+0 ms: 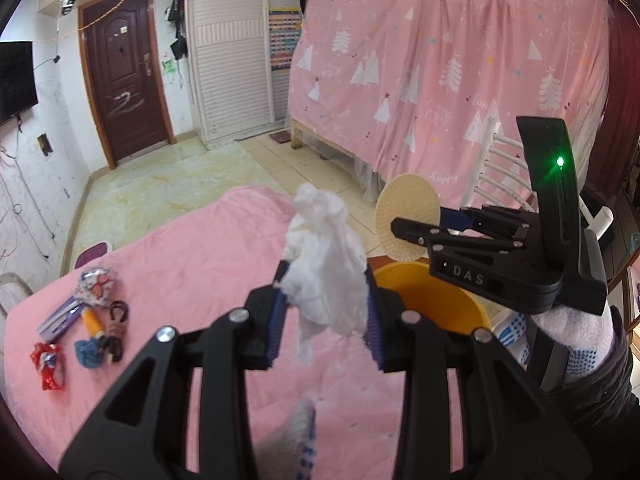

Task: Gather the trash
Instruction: 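Carry the brush and tissue over the orange bucket and release both, then move both tools back over the bed toward the remaining items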

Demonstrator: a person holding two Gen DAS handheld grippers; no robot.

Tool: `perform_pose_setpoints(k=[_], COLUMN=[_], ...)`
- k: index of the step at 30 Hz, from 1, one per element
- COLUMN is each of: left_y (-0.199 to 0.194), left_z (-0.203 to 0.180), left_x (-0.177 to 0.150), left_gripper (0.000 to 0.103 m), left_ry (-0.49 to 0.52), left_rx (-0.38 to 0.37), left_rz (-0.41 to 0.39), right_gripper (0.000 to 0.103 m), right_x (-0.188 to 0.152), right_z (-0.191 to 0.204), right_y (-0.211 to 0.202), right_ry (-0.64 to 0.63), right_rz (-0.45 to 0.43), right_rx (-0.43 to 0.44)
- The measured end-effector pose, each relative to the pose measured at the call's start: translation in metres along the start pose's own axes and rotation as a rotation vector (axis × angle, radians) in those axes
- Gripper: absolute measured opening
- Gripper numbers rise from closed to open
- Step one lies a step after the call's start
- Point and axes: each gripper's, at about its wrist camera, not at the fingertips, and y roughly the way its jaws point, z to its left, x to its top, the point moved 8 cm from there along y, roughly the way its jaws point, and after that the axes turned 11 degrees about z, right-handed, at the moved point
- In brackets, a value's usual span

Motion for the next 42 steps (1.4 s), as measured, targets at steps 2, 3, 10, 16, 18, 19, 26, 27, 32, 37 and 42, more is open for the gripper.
perform_pose_setpoints(k=[2,3,10,16,18,19,26,27,32,37,42], left_y=[0.007,0.011,0.035,0.052,0.057,0.060,0.066,0.065,0.060,0.050,0.029], left_z=[-0.010,-0.014,-0.045,-0.066,-0.072,-0.075,-0.090,-0.090,-0.083,-0.068,-0.044], left_x=[0.005,0.007,0.017,0.022,0.024,0.025,0.029,0.029,0.029,0.030,0.028], left_gripper=[0.033,0.033,0.033,0.033,0.033,0.035,0.067,0.068,0.068,0.068,0.068], left_ry=[0.006,0.008,0.026,0.046,0.045,0.044,0.056,0.057,0.038,0.010,-0.021], left_rx=[-0.014,-0.016,-0.050,-0.067,-0.082,-0.090,-0.123,-0.125,-0.123,-0.126,-0.122], left_rz=[0.005,0.009,0.052,0.073,0.081,0.085,0.078,0.077,0.071,0.056,0.020], right_gripper=[0.024,0.024,0.028,0.031,0.031,0.031,0.034,0.035,0.038,0.043,0.048], right_x=[-0.005,-0.007,-0.030,-0.033,-0.033,-0.032,-0.031,-0.031,-0.029,-0.023,-0.012], right_z=[-0.011,-0.016,-0.043,-0.066,-0.077,-0.081,-0.109,-0.111,-0.107,-0.090,-0.066], right_y=[-0.001,0.000,0.008,0.007,0.004,0.002,-0.016,-0.017,-0.017,-0.017,-0.023], right_ry=[0.017,0.023,0.028,0.085,0.117,0.130,0.225,0.233,0.231,0.207,0.168], right_rz=[0.003,0.005,0.060,0.049,0.038,0.032,-0.026,-0.029,-0.030,-0.021,-0.029], right_rx=[-0.006,-0.008,0.006,0.014,0.019,0.022,0.040,0.044,0.051,0.052,0.053])
